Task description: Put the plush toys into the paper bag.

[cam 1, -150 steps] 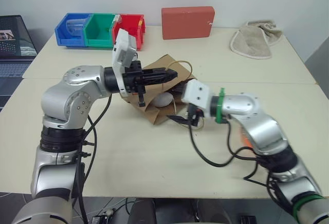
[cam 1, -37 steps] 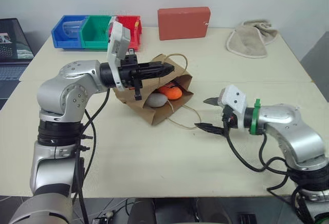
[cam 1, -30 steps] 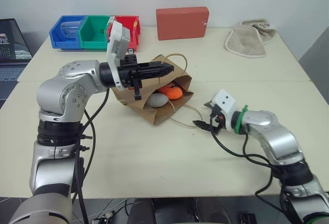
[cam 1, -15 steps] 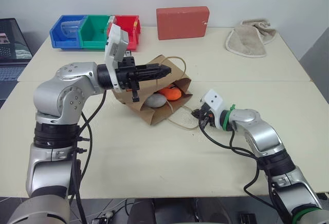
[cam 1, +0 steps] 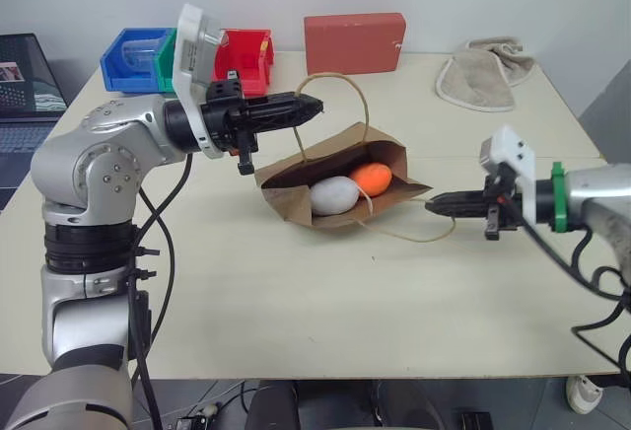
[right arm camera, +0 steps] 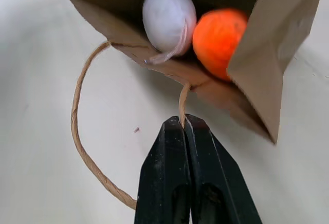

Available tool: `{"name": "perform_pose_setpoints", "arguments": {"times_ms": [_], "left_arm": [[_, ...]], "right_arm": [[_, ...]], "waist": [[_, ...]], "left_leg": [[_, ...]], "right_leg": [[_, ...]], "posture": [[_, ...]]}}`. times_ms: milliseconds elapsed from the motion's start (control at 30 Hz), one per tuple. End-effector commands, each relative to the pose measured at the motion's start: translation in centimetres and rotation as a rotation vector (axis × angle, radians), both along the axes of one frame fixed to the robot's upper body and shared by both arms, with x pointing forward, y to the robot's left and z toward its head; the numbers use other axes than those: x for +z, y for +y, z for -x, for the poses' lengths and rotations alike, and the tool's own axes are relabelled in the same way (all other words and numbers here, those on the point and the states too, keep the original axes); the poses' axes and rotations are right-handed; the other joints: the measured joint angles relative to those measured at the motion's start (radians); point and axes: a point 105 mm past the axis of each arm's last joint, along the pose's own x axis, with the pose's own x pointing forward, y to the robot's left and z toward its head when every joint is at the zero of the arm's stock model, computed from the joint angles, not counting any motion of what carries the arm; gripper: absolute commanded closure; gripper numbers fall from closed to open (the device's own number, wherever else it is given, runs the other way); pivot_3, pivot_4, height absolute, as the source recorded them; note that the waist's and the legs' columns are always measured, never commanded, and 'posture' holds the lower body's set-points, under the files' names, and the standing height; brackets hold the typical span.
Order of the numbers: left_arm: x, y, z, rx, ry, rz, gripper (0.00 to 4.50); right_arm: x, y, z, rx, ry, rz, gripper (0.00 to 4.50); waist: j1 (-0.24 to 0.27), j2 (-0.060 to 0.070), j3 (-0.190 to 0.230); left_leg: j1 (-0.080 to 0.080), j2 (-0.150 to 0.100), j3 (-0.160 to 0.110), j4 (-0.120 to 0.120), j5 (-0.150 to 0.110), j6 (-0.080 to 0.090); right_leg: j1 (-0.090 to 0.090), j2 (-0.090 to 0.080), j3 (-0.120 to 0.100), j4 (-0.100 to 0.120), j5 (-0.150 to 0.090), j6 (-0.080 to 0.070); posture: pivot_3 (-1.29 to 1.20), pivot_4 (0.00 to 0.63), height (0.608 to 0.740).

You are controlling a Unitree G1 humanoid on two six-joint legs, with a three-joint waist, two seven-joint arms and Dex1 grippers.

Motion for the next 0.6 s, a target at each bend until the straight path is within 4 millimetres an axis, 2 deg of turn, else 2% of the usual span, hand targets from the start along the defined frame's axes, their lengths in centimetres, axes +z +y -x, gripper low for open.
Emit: {"name": "perform_pose_setpoints", "arguments": {"times_ms": [33,133,333,400,500,533,600], "left_arm": [[1.4,-0.1,0.2,0.005,-0.055,0.031,4.50],[1.9,-1.0,-1.8,0.071,-0.072,0.083,4.50],[2.7,-1.8,-4.7,0.174,-0.072,0.135,4.50],[2.7,-1.9,-5.0,0.178,-0.065,0.144,4.50],[1.2,-2.4,-4.6,0.124,-0.042,0.086,4.50],[0.7,-2.3,-4.7,0.131,-0.039,0.063,4.50],[0.0,-2.1,-4.7,0.131,-0.015,0.042,4.50]], "right_arm": [[2.2,-0.2,0.0,0.000,-0.009,-0.050,4.47],[4.5,-0.7,-1.3,-0.044,-0.018,-0.093,4.47],[7.3,-1.2,-3.2,-0.099,-0.013,-0.165,4.47],[7.7,-1.1,-3.4,-0.104,-0.011,-0.176,4.47],[6.4,-1.0,-4.4,-0.175,-0.003,-0.116,4.47],[6.4,-0.5,-4.1,-0.148,0.016,-0.141,4.47],[6.7,0.0,-3.8,-0.130,0.014,-0.191,4.09]], "waist": [[0.001,0.000,0.000],[0.004,0.000,0.000],[0.009,0.000,0.000],[0.007,0.000,0.000],[0.005,0.000,0.000],[0.005,0.000,0.000],[0.002,0.000,0.000]], "left_leg": [[0.000,0.000,0.000,0.000,0.000,0.000],[-0.001,0.000,0.000,0.001,0.000,0.000],[-0.001,-0.001,0.000,0.000,0.000,0.000],[-0.002,-0.001,0.000,-0.001,0.000,0.000],[-0.003,0.000,0.000,-0.003,0.000,0.000],[-0.004,0.000,0.000,-0.003,0.000,-0.001],[-0.004,0.000,0.001,-0.003,0.001,-0.002]], "right_leg": [[0.000,0.000,0.000,0.000,0.000,0.000],[0.000,0.000,0.000,0.000,0.000,0.000],[0.000,-0.001,0.000,-0.002,0.000,0.000],[-0.002,-0.001,0.000,-0.002,0.000,0.000],[-0.003,-0.001,0.000,-0.002,0.000,0.000],[-0.004,-0.001,0.000,-0.002,0.000,0.000],[-0.005,-0.001,0.000,-0.002,0.000,0.000]], "posture": [[0.00,0.150,0.740],[0.00,0.150,0.740],[0.00,0.150,0.740],[0.00,0.150,0.740],[0.00,0.150,0.740],[0.00,0.150,0.740],[0.00,0.150,0.740]]}}
